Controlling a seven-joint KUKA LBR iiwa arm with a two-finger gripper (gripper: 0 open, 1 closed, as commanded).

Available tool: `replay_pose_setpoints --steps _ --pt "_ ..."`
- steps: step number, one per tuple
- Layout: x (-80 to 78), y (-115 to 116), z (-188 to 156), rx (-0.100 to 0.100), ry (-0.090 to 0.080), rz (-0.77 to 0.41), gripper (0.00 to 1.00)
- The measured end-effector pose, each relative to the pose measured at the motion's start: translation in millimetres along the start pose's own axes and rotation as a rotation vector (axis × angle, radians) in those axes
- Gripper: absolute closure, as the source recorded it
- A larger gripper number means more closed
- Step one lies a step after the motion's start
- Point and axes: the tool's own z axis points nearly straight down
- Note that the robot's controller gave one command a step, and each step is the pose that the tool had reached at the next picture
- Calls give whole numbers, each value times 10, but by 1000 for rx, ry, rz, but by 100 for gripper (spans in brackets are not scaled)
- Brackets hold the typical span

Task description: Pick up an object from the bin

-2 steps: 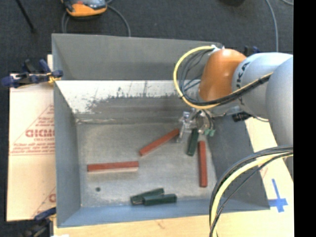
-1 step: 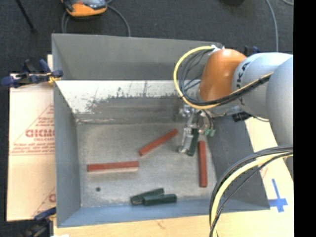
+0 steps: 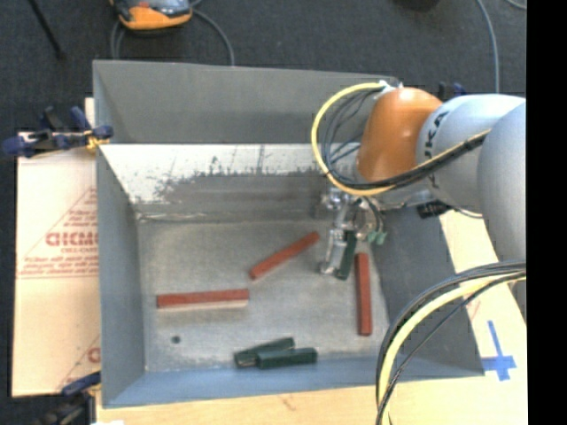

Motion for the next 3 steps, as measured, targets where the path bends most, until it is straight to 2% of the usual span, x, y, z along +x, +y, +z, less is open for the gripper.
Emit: replay_pose_setpoints --steps 1,2,3 --pt "179 540 7 -4 4 -228 100" --pt "179 539 7 -3 4 -229 100" --pt "334 787 -1701 -3 -3 -299 100"
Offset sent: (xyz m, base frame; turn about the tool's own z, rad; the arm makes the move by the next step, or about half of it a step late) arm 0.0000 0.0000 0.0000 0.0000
